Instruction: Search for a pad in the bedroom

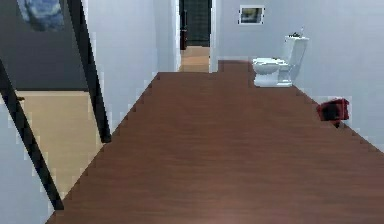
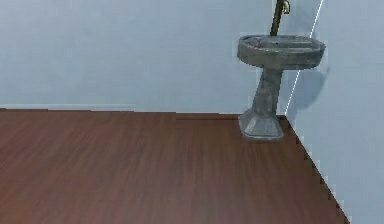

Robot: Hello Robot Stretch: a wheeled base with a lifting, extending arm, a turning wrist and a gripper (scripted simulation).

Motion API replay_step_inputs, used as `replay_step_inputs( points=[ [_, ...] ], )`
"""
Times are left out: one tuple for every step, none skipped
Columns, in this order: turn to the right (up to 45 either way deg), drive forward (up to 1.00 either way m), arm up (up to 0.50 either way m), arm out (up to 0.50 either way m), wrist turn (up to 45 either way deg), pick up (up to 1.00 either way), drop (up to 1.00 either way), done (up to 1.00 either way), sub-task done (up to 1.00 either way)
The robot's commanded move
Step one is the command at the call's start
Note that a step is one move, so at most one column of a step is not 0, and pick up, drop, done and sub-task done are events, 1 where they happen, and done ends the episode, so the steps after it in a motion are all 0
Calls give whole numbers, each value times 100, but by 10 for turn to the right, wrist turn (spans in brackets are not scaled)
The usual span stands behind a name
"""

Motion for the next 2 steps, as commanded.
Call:
replay_step_inputs(
  points=[
    [0,100,0,0,0,0,0,0,0],
    [0,100,0,0,0,0,0,0,0]
  ],
)
